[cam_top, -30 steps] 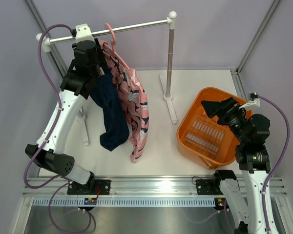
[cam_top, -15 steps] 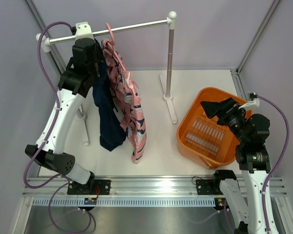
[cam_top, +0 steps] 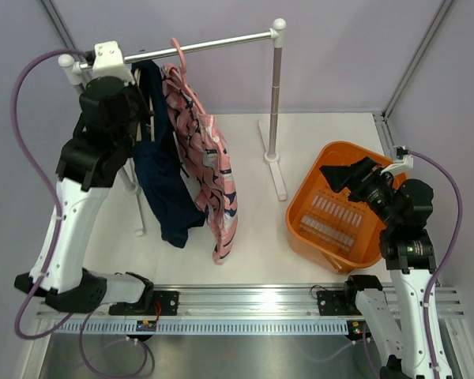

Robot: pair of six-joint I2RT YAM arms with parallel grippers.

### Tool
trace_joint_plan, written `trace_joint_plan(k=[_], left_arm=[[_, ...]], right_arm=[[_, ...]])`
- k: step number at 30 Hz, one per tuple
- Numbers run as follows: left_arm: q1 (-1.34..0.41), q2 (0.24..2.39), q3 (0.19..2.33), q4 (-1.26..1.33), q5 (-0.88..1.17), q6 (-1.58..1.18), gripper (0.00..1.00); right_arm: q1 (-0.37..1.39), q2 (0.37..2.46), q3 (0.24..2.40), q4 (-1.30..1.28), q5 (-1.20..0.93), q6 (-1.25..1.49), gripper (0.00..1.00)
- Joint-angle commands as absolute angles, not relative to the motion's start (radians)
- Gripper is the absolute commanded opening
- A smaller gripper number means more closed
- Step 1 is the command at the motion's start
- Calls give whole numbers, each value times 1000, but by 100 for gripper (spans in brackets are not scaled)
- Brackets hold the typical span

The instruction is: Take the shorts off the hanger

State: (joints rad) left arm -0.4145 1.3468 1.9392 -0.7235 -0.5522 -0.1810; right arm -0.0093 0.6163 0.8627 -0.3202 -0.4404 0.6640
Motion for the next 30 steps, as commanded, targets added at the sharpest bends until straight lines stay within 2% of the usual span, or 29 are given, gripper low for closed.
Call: trace_joint_plan(k=[1, 11, 15, 16, 19, 30], left_arm=[[-426, 1209, 1846, -695, -453, -230, 0], [-502, 962, 1565, -802, -205, -275, 0], [-541, 910, 1454, -792, -36, -259, 0], [-552, 887, 1397, -760, 59, -252, 0], [-613, 870, 1324, -738, 136, -238, 0], [-906, 945, 1319, -706, 88, -198, 0]], right_arm=[[-14, 629, 897, -301, -546, 614, 99], [37, 632, 962, -344, -641, 565, 99], [194, 682, 986, -363, -533, 535, 100], [289, 695, 992, -368, -461, 514, 99], [446, 753, 1014, -376, -346, 497, 99], [817, 968, 1132, -408, -39, 454, 99]])
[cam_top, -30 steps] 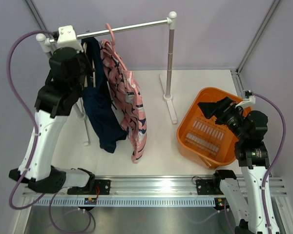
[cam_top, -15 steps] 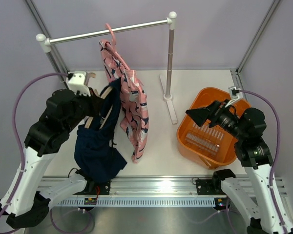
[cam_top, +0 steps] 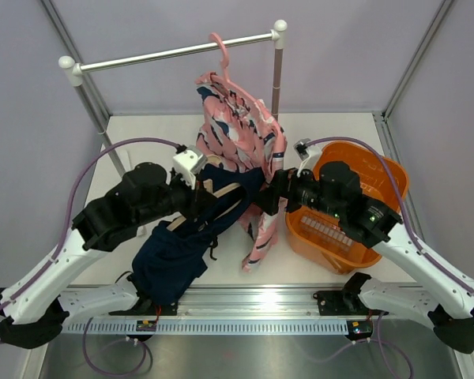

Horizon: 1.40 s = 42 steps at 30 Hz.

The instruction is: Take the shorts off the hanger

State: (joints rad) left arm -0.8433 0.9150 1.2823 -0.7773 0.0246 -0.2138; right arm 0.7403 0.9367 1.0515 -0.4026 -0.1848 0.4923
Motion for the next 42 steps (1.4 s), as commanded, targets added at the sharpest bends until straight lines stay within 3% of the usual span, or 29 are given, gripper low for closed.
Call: trace_joint_plan(k=[1, 11, 15, 23, 28, 35, 42], left_arm=[[-919, 954, 1328, -710, 62, -193, 0], [-951, 1005, 1374, -736, -173, -187, 0], [-951, 985, 1405, -768, -108, -158, 0], [-950, 876, 1439, -781, -37, -109, 0], [-951, 769, 1462, -744, 115, -68, 0], [-951, 791, 1529, -776, 449, -6, 0], [-951, 850, 1535, -749, 471, 37, 0]], right_arm=[[839, 979, 1141, -413, -5, 453, 100], [991, 1023, 1239, -573, 339, 505, 94], [991, 956, 1236, -667, 535, 534, 92], [992, 910, 1299, -713, 511, 488, 91], [993, 922, 1289, -667, 448, 476, 89], [996, 953, 1341, -663, 437, 449, 89], [996, 936, 1365, -678, 462, 449, 89]])
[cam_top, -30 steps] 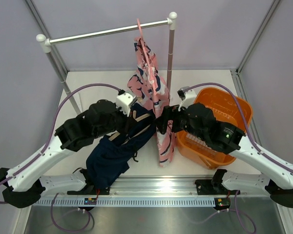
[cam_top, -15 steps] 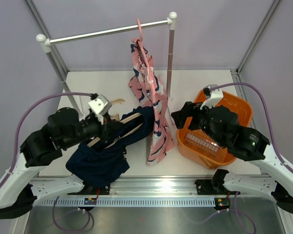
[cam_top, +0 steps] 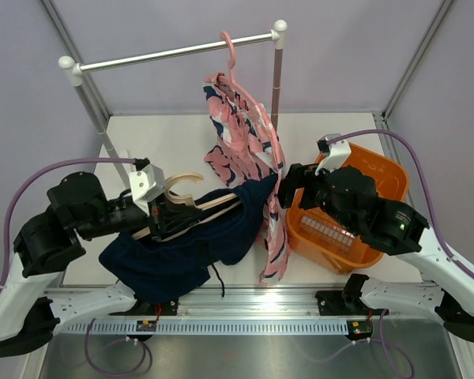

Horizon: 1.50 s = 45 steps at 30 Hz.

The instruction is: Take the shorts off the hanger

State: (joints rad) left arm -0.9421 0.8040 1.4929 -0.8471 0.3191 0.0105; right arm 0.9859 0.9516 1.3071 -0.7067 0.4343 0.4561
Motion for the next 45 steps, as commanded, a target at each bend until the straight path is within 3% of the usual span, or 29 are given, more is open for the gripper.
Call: trace_joint_plan(k=[1, 5, 12, 26, 36, 45], left_arm=[[-951, 870, 1537, -753, 459, 46, 0], [-950, 959, 1583, -788, 489, 49, 0], [-950, 927, 1560, -768, 468, 48, 0], [-948, 1209, 1647, -756, 160, -44, 0], [-946, 1255, 1730, -767, 132, -40, 0], [-946, 1218, 1723, -776, 110, -35, 0]], right_arm=[[994, 936, 1368, -684, 468, 448, 89], [994, 934, 1382, -715, 544, 431, 90], [994, 940, 1397, -782, 744, 454, 91], [1000, 982, 1493, -738, 537, 425, 84], [1031, 1100, 1483, -707, 497, 437, 82], [1034, 1146, 1442, -684, 523, 460, 66]])
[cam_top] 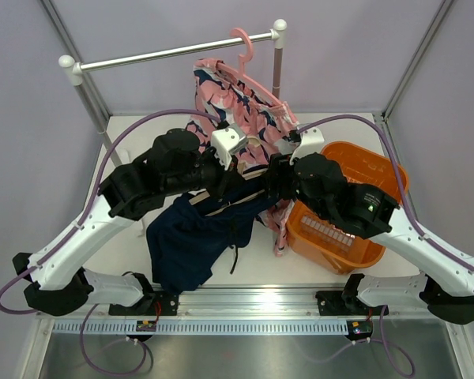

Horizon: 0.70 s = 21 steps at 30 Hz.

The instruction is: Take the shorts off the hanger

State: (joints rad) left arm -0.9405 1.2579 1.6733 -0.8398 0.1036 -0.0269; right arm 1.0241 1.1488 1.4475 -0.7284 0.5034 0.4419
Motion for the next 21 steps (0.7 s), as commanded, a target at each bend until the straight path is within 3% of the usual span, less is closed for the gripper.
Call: trace_joint_plan(k=[1, 7, 11, 12, 16, 21], left_arm=[[-946, 1213, 1721, -778, 117, -37, 0], [-945, 1178, 1704, -775, 135, -37, 0], [-946, 1144, 1681, -785, 137, -35, 0], [-946, 1126, 1665, -787, 133, -37, 0], [-946, 1065, 1617, -801, 138, -35, 0], [-946, 957, 1546, -790, 179, -25, 0]], right_arm=[[1034, 1147, 1440, -683, 529, 460, 64], [1035, 1152, 1428, -686, 591, 457, 46], [1034, 1151, 1430, -677, 646, 440, 26], [1034, 1147, 1431, -673, 655, 434, 17], [1032, 1158, 1471, -686, 731, 400, 0], [982, 1193, 1545, -718, 793, 364, 0]])
